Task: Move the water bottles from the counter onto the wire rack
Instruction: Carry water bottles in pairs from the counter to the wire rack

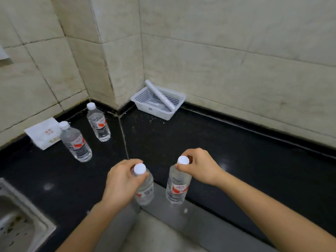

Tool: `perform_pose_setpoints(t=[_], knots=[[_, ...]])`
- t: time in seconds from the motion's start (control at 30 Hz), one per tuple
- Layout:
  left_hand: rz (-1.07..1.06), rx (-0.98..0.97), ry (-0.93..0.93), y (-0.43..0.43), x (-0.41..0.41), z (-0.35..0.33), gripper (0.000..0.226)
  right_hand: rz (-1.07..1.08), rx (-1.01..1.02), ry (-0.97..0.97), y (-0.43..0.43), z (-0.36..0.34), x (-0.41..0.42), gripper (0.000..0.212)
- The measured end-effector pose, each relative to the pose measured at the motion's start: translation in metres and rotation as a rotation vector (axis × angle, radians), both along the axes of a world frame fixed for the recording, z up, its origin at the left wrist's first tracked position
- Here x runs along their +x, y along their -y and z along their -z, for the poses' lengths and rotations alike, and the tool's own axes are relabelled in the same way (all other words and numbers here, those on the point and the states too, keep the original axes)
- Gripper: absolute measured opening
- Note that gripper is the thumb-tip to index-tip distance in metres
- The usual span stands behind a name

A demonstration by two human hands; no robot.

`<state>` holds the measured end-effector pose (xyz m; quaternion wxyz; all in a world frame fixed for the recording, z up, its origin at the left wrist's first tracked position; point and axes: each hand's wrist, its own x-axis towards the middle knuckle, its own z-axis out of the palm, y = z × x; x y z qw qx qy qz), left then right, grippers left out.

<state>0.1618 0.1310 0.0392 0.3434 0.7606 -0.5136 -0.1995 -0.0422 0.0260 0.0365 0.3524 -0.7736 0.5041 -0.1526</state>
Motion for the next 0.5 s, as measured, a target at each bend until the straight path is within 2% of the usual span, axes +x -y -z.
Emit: perform_pose_setpoints(t=[0.17,0.5], knots=[[0.209,-0.042,0.013,0.016,-0.117,-0.02,0.027,0.149,-0.052,0.035,-0.037,-0.026,-0.128,0.019],[0.58,-0.187,-0.079,0.002,-0.389,-0.067,0.026,0.495,-0.228,0.038,-0.132,-0.083,-0.396,0.021]])
